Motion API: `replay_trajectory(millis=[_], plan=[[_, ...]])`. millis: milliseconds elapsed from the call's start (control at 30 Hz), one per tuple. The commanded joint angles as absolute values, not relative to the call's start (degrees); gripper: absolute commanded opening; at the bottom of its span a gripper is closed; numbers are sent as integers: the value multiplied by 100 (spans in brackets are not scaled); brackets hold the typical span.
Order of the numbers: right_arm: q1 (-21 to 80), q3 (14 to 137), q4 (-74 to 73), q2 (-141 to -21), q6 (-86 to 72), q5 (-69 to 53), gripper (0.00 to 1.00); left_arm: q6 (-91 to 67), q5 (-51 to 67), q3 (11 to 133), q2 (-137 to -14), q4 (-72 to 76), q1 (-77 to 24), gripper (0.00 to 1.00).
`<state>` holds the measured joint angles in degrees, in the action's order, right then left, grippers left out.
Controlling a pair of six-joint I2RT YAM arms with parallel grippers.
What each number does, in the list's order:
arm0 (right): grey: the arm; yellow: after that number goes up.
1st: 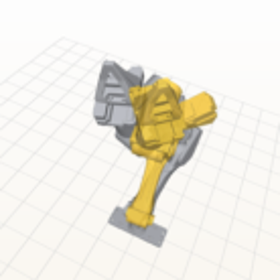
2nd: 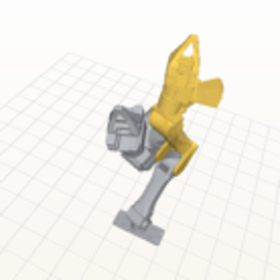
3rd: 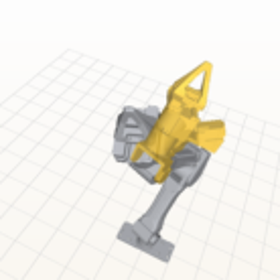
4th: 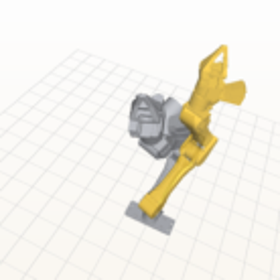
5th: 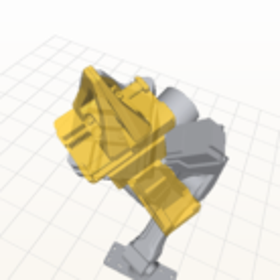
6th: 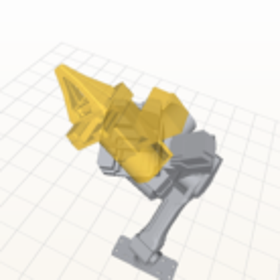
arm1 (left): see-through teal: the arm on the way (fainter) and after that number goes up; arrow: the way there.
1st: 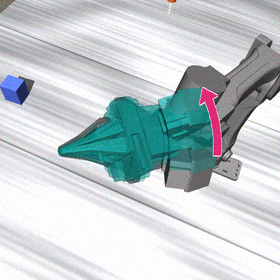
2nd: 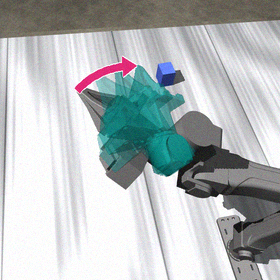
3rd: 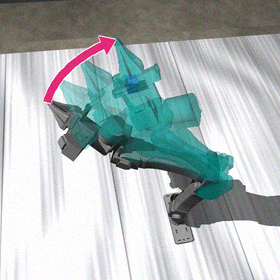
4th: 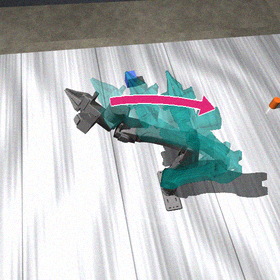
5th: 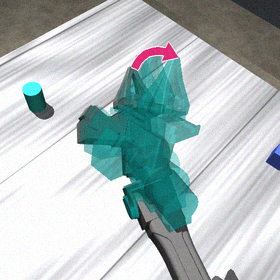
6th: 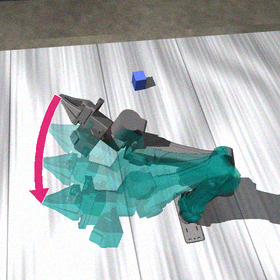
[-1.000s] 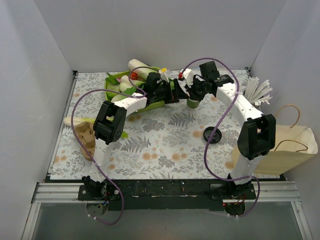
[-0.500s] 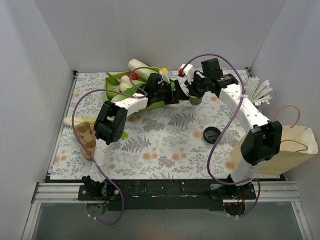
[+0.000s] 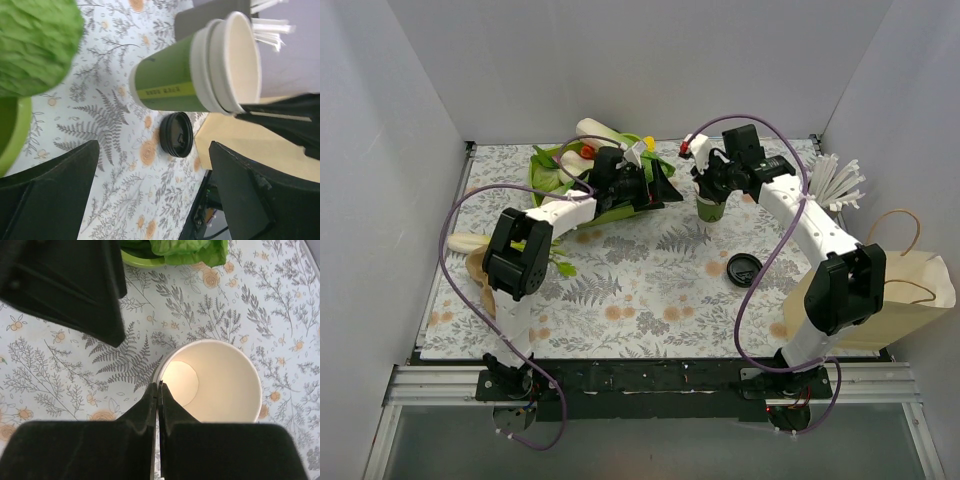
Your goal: Pack the takeout coffee
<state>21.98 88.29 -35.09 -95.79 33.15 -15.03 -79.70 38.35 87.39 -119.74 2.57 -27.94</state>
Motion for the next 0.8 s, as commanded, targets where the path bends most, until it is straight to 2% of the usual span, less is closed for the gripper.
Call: replay_trajectory(millis=[0,100,367,533,667,767], plan=[[2153,8684,-3208,-9115,2638,-1354,1,-7832,4280,8131,-11101,1160,-2839,90],[2153,8631,-3348,-9132,2321,-1336,1,-8006,4473,7779,-10995,1458,-2909,85],[2083,8087,-2804,-8886,1451,-1266,1,-8727,4105,7172,-10951,2679,-3269,83],[2083,8428,-3225,-9184,1345,-1371,1,-8965,3780,7066,-10960,2760,-3340,83],[2074,8279,-2980,-9176,1012,-1020,1,-9166,3621,7066,-11056,2654,-3340,83],[2031,8358,-2997,-9184,897,-1221,1,-9439,3507,7110,-11188,2707,-3349,83]])
